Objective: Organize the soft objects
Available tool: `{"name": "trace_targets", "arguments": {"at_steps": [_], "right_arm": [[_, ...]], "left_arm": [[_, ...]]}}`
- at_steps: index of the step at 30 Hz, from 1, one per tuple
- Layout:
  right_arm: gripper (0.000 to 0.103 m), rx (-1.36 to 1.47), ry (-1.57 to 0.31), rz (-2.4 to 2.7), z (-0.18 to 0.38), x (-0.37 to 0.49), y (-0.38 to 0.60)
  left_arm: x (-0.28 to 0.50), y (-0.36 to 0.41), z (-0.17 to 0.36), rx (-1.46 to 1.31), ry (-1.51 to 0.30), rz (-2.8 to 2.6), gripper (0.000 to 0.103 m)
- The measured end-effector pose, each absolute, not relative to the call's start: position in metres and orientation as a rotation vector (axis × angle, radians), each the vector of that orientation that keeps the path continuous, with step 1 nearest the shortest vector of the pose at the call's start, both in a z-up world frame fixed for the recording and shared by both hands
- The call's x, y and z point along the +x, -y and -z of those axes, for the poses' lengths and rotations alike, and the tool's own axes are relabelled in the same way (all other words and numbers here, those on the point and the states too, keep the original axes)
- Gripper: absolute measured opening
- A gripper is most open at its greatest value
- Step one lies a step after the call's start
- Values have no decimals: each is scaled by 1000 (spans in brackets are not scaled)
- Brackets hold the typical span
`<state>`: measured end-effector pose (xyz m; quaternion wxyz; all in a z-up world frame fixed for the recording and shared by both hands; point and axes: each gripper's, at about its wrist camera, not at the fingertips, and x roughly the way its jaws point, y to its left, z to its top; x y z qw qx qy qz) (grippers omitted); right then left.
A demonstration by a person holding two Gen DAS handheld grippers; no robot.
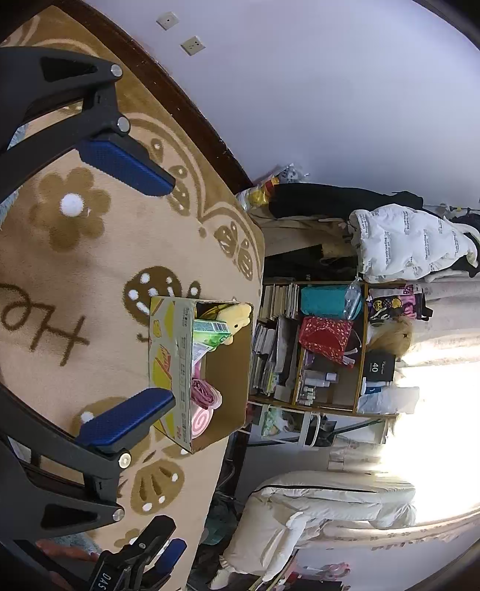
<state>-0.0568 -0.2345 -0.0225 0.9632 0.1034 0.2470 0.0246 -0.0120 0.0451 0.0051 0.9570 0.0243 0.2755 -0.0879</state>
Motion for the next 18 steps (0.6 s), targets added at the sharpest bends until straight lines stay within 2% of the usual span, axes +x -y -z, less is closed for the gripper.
{"name": "trace_targets", "arguments": {"at_steps": [18], "right_arm": [[103, 210, -507, -42, 25, -55, 232]], "left_arm": [[-9, -47, -2, 48, -564, 168, 103]]}}
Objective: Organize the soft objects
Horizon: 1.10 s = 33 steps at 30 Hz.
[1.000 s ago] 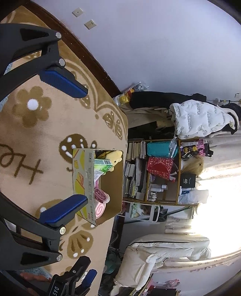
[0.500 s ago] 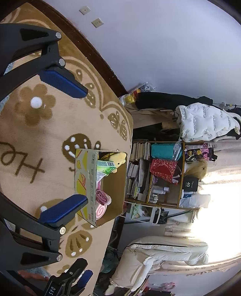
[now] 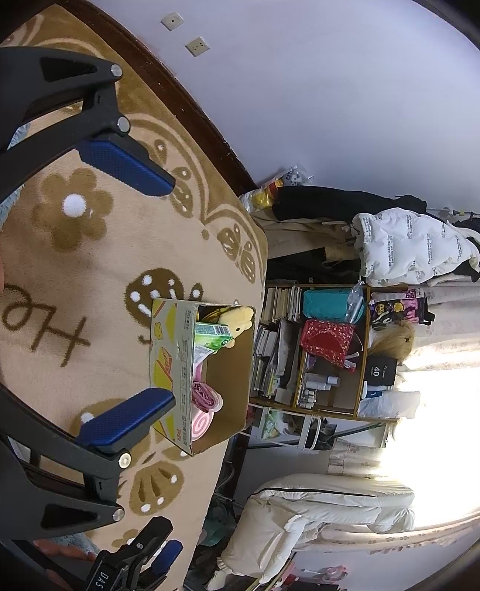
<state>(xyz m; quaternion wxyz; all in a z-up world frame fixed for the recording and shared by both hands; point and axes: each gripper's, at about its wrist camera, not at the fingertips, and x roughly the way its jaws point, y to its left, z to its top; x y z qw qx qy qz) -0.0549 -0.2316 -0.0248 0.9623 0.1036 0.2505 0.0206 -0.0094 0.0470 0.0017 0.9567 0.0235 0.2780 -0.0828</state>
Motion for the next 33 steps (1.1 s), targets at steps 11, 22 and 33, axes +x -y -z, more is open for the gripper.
{"name": "trace_targets", "arguments": {"at_steps": [11, 22, 33], "right_arm": [[103, 214, -508, -39, 25, -55, 232], [103, 214, -509, -36, 26, -55, 233], [103, 214, -510, -35, 26, -55, 232]], "left_arm": [[-10, -46, 0, 50, -570, 164, 103], [-10, -45, -1, 50, -569, 163, 103], [-10, -44, -1, 50, -572, 162, 103]]}}
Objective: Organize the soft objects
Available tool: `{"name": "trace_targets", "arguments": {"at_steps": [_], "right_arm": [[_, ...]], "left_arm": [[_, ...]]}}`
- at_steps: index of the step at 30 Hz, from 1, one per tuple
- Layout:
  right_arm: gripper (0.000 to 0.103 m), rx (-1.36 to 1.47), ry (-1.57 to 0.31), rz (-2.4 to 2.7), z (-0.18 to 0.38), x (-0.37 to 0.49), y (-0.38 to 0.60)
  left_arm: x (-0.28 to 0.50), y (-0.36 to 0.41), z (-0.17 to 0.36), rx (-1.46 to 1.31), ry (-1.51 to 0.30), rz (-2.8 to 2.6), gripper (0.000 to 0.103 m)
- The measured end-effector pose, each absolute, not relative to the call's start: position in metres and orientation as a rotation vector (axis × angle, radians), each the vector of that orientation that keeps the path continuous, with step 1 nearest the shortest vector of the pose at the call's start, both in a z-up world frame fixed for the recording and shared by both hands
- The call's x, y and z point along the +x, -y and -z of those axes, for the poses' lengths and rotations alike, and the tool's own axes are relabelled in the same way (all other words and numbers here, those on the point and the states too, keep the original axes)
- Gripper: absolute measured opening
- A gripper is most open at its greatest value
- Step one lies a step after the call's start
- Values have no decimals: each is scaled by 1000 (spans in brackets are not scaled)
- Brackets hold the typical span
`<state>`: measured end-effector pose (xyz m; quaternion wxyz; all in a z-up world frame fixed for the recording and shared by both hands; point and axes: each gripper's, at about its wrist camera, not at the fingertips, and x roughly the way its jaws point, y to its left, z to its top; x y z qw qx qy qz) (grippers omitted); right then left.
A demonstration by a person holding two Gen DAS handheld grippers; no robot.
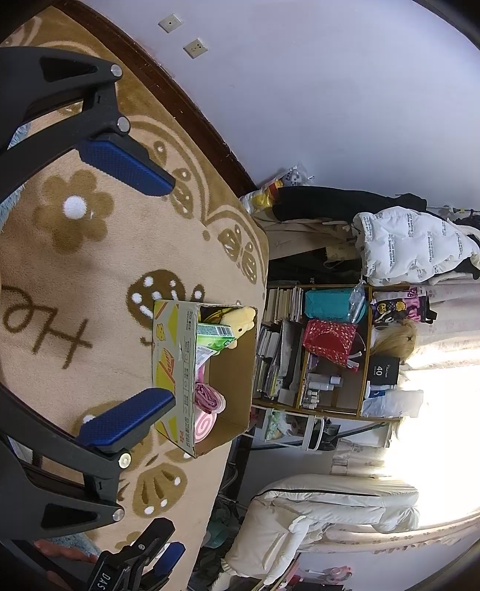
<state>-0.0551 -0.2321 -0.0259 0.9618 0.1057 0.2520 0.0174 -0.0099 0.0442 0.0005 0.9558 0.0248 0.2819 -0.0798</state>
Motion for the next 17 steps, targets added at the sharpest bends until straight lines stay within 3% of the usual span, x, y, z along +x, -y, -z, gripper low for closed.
{"name": "trace_targets", "arguments": {"at_steps": [17], "right_arm": [[103, 214, -511, -38, 25, -55, 234]], "left_arm": [[-14, -41, 3, 79, -569, 171, 103]]}}
